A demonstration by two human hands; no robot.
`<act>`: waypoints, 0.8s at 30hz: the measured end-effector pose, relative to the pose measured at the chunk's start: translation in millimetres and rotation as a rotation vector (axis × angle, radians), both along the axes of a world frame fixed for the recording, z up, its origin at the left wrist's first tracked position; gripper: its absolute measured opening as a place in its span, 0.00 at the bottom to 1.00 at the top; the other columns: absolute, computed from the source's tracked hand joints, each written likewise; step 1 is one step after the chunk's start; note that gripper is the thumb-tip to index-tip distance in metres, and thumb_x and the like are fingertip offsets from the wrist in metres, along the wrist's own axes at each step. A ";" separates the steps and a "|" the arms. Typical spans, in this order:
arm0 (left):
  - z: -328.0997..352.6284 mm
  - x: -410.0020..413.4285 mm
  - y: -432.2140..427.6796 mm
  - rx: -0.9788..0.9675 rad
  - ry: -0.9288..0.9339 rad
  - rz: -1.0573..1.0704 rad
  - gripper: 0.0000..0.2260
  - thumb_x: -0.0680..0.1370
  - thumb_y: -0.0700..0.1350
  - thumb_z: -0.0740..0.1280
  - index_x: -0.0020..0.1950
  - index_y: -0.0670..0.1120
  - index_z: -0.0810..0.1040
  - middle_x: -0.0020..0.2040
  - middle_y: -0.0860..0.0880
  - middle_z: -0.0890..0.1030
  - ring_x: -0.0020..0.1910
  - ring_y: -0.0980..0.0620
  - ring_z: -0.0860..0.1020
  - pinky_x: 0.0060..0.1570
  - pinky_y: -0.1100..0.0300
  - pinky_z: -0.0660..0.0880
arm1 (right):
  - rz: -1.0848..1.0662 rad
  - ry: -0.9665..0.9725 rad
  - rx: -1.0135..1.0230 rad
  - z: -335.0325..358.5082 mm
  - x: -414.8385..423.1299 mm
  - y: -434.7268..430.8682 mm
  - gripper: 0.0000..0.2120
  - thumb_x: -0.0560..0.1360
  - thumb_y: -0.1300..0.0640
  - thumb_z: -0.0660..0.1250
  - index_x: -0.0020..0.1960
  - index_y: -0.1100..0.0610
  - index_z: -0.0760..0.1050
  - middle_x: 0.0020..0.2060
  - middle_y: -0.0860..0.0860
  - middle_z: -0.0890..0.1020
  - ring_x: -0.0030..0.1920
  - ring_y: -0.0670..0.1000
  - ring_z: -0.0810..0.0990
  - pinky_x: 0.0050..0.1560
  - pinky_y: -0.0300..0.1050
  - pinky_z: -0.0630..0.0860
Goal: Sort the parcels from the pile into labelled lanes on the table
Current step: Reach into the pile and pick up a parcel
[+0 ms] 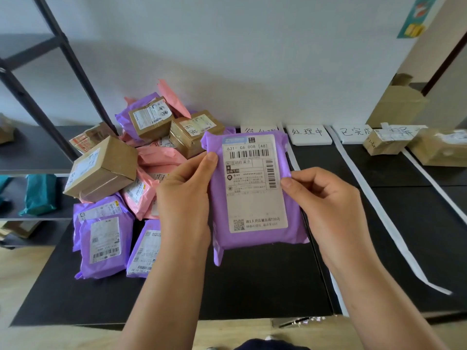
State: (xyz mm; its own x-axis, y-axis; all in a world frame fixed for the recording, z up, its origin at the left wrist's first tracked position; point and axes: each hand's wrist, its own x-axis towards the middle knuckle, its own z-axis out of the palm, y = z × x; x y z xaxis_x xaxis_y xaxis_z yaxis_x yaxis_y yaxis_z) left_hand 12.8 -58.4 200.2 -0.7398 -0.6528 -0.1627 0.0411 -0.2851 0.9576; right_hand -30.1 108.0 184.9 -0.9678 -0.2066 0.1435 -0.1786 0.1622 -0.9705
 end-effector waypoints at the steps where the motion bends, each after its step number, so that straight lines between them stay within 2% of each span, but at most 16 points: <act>1: -0.4 -0.1 -1.1 -0.008 -0.011 -0.029 0.06 0.78 0.45 0.70 0.51 0.45 0.85 0.43 0.50 0.87 0.40 0.53 0.85 0.35 0.63 0.80 | -0.005 0.010 0.003 0.1 0.0 0.4 0.01 0.75 0.57 0.71 0.45 0.54 0.79 0.41 0.41 0.85 0.45 0.41 0.85 0.39 0.35 0.80; 5: -2.2 0.8 -2.5 -0.058 -0.008 -0.116 0.06 0.78 0.41 0.69 0.53 0.48 0.84 0.44 0.52 0.87 0.39 0.56 0.84 0.36 0.65 0.79 | -0.060 0.004 -0.016 2.0 -0.9 0.6 0.00 0.75 0.57 0.71 0.46 0.54 0.80 0.42 0.43 0.86 0.45 0.42 0.85 0.39 0.37 0.82; 9: -4.0 3.0 -1.1 -0.112 -0.058 -0.176 0.05 0.77 0.45 0.71 0.51 0.47 0.84 0.43 0.52 0.87 0.40 0.55 0.85 0.35 0.67 0.78 | -0.126 -0.030 -0.096 8.9 -3.0 -0.9 0.02 0.76 0.58 0.70 0.45 0.52 0.80 0.41 0.43 0.86 0.45 0.43 0.85 0.37 0.35 0.81; 14: -3.7 3.3 -1.1 -0.212 -0.100 -0.212 0.07 0.73 0.50 0.74 0.45 0.47 0.85 0.41 0.53 0.86 0.40 0.57 0.84 0.37 0.64 0.78 | -0.166 -0.244 -0.281 19.2 -11.9 -2.8 0.03 0.77 0.59 0.69 0.45 0.55 0.81 0.41 0.48 0.87 0.44 0.48 0.87 0.39 0.43 0.84; 18: -0.2 3.0 -1.9 -0.158 -0.077 -0.159 0.08 0.72 0.48 0.76 0.43 0.44 0.84 0.38 0.52 0.86 0.33 0.58 0.83 0.31 0.66 0.77 | -0.116 -0.407 -0.347 17.9 -19.9 -3.3 0.01 0.77 0.60 0.69 0.47 0.57 0.80 0.44 0.51 0.87 0.45 0.50 0.87 0.36 0.41 0.82; 21: -0.5 1.0 -3.6 -0.118 -0.075 -0.133 0.10 0.72 0.45 0.76 0.41 0.39 0.81 0.33 0.51 0.84 0.29 0.58 0.80 0.27 0.66 0.75 | -0.100 -0.482 -0.409 13.8 -24.0 -7.0 0.01 0.77 0.62 0.70 0.48 0.58 0.79 0.44 0.54 0.87 0.46 0.52 0.87 0.37 0.43 0.81; 24: -2.6 -2.9 -6.7 -0.108 -0.100 -0.103 0.11 0.72 0.44 0.76 0.37 0.38 0.80 0.31 0.49 0.81 0.28 0.56 0.77 0.28 0.64 0.73 | -0.088 -0.511 -0.450 12.4 -25.0 -7.5 0.01 0.77 0.63 0.69 0.48 0.59 0.79 0.43 0.54 0.87 0.43 0.52 0.87 0.34 0.41 0.80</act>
State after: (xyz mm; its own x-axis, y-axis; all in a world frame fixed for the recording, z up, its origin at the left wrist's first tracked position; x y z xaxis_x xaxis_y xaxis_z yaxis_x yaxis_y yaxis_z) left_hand 9.9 -65.1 197.6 -0.7876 -0.5919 -0.1715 -0.0799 -0.1778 0.9808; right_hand -55.2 100.5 197.3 -0.9473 -0.1510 -0.2826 0.3154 -0.2833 -0.9057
